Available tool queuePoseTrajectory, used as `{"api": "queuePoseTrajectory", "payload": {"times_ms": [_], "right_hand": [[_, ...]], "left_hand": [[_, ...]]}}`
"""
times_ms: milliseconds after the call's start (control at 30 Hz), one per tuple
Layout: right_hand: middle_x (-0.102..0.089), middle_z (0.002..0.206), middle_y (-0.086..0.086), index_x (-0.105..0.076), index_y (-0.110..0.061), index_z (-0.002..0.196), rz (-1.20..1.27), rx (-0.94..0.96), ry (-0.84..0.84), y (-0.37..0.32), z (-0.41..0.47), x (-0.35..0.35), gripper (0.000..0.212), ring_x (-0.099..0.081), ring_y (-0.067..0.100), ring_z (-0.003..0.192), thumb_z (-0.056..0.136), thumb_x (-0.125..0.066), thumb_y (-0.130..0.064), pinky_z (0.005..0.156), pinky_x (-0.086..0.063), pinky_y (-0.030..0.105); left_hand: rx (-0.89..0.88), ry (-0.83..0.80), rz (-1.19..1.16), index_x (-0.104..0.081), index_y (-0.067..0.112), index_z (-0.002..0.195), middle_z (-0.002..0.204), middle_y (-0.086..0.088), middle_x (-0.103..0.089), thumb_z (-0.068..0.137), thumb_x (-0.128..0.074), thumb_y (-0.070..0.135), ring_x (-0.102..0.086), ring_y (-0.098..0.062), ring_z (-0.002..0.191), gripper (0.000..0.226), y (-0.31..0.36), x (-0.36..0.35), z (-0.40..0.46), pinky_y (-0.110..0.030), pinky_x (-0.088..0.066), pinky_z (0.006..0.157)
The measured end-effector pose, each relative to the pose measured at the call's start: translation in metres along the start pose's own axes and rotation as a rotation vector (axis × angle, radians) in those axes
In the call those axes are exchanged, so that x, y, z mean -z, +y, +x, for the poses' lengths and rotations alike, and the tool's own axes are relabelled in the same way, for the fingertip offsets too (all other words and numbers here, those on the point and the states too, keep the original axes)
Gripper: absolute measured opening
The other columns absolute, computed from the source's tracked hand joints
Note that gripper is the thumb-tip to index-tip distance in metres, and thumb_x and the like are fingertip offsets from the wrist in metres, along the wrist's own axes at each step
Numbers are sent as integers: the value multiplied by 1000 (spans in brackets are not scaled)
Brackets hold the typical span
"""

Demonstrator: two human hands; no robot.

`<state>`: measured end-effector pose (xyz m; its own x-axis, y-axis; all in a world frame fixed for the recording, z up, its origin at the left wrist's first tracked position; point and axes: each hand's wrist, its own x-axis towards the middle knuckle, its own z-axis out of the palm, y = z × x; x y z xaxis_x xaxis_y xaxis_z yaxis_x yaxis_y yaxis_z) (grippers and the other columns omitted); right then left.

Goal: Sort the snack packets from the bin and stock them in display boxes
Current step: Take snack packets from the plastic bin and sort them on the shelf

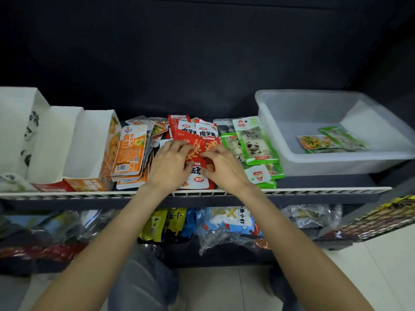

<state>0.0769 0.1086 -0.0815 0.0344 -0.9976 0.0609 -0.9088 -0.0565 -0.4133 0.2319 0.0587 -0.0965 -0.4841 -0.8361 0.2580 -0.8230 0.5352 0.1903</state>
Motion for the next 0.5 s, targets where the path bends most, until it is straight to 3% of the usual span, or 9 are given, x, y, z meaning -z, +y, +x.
{"api": "queuePoseTrajectory", "payload": {"times_ms": [100,267,367,433,500], "right_hand": [[-56,122,0,-59,-20,126,100,70,45,7,-9,24,36,-55,15,108,90,-62,-27,96,-46,32],[-71,93,-6,-70,-21,106,378,56,110,43,-28,94,19,-63,0,81,90,-64,-17,76,-47,9],[-70,82,-8,-70,-19,101,347,-24,228,90,-30,137,16,-63,-2,70,89,-63,-11,73,-46,11],[-72,83,0,-70,-17,101,259,-122,269,131,-25,159,18,-66,8,74,88,-63,-9,77,-49,20],[-72,91,3,-71,-15,103,112,-243,269,175,-19,174,21,-64,12,81,86,-63,-9,78,-45,19]], "left_hand": [[-66,59,35,-53,16,131,131,-4,-55,92,-53,32,-44,-23,125,43,10,9,1,-39,-37,102],[-236,114,-102,-57,22,126,111,3,-68,90,-53,35,-62,-21,104,38,57,36,38,-35,-48,85],[-308,153,-338,-64,28,114,91,15,-69,85,-52,34,-65,-12,90,32,111,44,74,-32,-52,74],[-342,110,-470,-65,31,111,86,17,-67,84,-55,31,-64,-7,86,28,149,37,101,-32,-52,75],[-393,31,-544,-63,30,114,88,17,-66,86,-57,26,-63,-4,88,29,184,22,131,-32,-51,78]]}}
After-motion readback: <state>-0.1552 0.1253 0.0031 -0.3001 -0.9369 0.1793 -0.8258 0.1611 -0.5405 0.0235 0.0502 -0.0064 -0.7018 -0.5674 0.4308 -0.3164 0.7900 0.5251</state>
